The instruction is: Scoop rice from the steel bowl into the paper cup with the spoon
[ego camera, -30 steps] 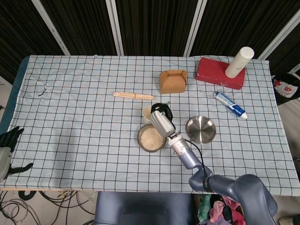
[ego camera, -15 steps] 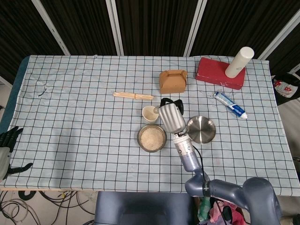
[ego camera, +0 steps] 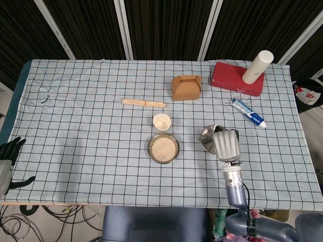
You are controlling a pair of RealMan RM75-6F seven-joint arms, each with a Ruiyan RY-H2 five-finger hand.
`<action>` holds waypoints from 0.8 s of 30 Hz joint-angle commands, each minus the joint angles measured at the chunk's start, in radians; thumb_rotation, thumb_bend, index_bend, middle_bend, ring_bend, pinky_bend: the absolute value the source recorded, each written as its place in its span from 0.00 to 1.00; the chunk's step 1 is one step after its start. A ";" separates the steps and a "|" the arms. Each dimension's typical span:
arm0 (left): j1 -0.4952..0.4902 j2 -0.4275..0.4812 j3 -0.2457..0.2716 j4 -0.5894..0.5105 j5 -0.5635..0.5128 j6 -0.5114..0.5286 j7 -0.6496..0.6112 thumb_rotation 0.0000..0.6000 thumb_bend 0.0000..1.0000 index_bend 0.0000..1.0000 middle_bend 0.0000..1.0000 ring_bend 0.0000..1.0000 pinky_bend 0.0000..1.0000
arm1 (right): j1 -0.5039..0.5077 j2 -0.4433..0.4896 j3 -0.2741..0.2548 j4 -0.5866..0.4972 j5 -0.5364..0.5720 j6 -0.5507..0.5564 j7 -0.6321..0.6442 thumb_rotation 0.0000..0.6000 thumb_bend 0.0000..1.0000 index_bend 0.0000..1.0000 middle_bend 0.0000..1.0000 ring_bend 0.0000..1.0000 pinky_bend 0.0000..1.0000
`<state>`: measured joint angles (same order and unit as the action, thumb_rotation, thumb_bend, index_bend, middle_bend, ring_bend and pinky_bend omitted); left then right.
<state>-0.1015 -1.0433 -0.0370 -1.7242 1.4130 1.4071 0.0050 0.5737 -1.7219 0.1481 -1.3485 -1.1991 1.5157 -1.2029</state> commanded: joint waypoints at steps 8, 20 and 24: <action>0.000 -0.004 0.001 0.002 -0.001 -0.002 0.008 1.00 0.02 0.00 0.00 0.00 0.00 | -0.046 -0.095 -0.005 0.154 0.057 -0.027 0.064 1.00 0.41 0.63 1.00 1.00 1.00; -0.004 -0.003 -0.003 -0.002 -0.014 -0.013 0.011 1.00 0.02 0.00 0.00 0.00 0.00 | -0.049 -0.154 0.038 0.302 0.089 -0.061 0.092 1.00 0.38 0.53 1.00 1.00 1.00; -0.004 -0.002 -0.002 -0.004 -0.016 -0.016 0.013 1.00 0.02 0.00 0.00 0.00 0.00 | -0.054 -0.156 0.039 0.307 0.084 -0.064 0.090 1.00 0.36 0.44 1.00 1.00 1.00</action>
<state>-0.1057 -1.0459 -0.0393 -1.7278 1.3976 1.3917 0.0180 0.5197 -1.8774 0.1869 -1.0416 -1.1144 1.4522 -1.1121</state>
